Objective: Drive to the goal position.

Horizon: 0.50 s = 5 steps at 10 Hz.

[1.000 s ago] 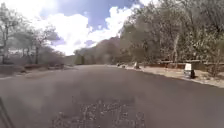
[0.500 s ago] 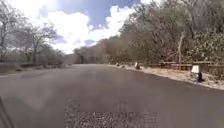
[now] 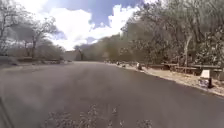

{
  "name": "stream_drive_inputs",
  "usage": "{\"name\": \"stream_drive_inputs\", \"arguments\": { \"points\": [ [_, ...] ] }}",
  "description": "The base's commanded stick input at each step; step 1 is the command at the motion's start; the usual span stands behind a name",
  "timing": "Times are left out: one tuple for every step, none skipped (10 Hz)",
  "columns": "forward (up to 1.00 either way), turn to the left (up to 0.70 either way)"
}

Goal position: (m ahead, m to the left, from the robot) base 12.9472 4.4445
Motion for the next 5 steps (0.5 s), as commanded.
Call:
{"name": "stream_drive_inputs", "arguments": {
  "points": [
    [0.70, 0.00],
    [0.70, 0.00],
    [0.70, 0.00],
    [0.70, 0.00],
    [0.70, 0.00]
  ]
}}
